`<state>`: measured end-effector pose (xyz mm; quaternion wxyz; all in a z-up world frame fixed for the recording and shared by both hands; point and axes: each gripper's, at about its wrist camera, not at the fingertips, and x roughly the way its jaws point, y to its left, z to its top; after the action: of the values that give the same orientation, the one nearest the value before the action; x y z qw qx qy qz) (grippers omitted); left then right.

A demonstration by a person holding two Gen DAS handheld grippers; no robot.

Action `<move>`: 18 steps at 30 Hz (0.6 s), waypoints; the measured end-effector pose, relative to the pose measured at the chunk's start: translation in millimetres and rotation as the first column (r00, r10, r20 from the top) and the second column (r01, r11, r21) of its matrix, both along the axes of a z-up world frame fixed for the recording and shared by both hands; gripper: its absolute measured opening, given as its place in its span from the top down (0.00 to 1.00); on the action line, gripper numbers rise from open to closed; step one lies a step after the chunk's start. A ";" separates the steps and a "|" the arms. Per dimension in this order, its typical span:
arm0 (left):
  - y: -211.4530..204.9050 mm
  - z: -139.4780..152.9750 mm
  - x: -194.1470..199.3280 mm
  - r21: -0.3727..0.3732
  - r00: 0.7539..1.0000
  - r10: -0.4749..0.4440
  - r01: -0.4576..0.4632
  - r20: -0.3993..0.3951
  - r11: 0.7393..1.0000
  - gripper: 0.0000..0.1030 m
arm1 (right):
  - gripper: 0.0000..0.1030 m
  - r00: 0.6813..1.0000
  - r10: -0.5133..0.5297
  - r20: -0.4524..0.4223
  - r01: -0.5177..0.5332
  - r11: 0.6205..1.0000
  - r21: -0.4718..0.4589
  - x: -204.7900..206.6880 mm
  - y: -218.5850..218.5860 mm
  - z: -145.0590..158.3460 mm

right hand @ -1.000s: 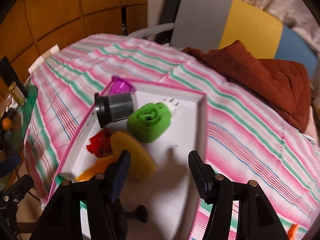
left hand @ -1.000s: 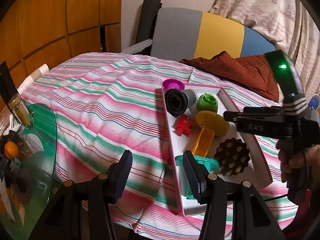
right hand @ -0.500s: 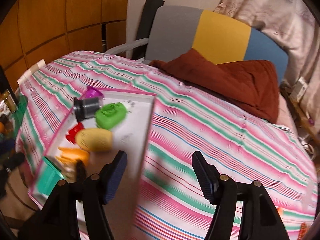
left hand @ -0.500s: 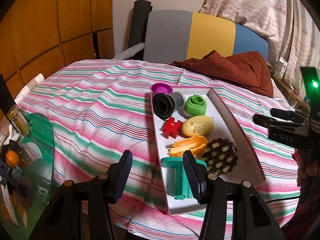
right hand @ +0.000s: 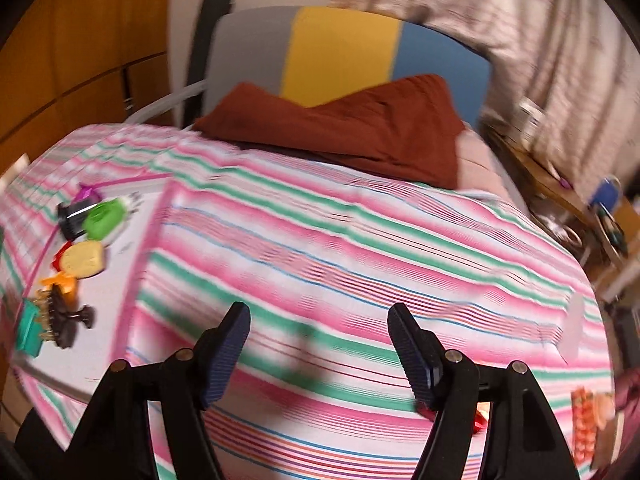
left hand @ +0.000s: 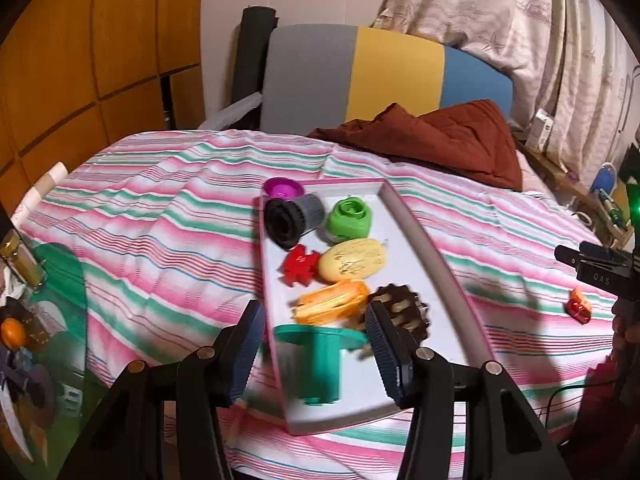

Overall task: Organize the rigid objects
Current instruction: 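Reach the left gripper to the red metallic cylinder and grasp it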

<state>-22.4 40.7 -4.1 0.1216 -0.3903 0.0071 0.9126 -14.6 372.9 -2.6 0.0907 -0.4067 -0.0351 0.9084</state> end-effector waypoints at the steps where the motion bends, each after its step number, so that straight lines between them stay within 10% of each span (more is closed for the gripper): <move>1: 2.2 1.0 -0.2 0.009 1.000 -0.005 0.005 0.003 1.000 0.49 | 0.30 0.999 -0.033 -0.005 0.033 0.999 -0.004 4.5 13.4 1.5; 9: 28.9 8.7 0.9 0.065 0.996 -0.091 0.089 0.023 0.994 0.49 | 0.30 0.941 -0.334 -0.060 0.327 0.940 -0.101 42.7 114.1 9.2; 18: 113.2 6.0 12.2 -0.010 0.951 -0.305 0.306 0.044 0.952 0.49 | 0.26 0.751 -0.657 -0.069 0.596 0.719 -0.358 92.4 196.5 -3.9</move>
<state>-10.2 153.9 1.9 0.2580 -0.4045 0.0722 0.8744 77.8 569.4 -6.4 0.3312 -0.3140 0.2587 0.8514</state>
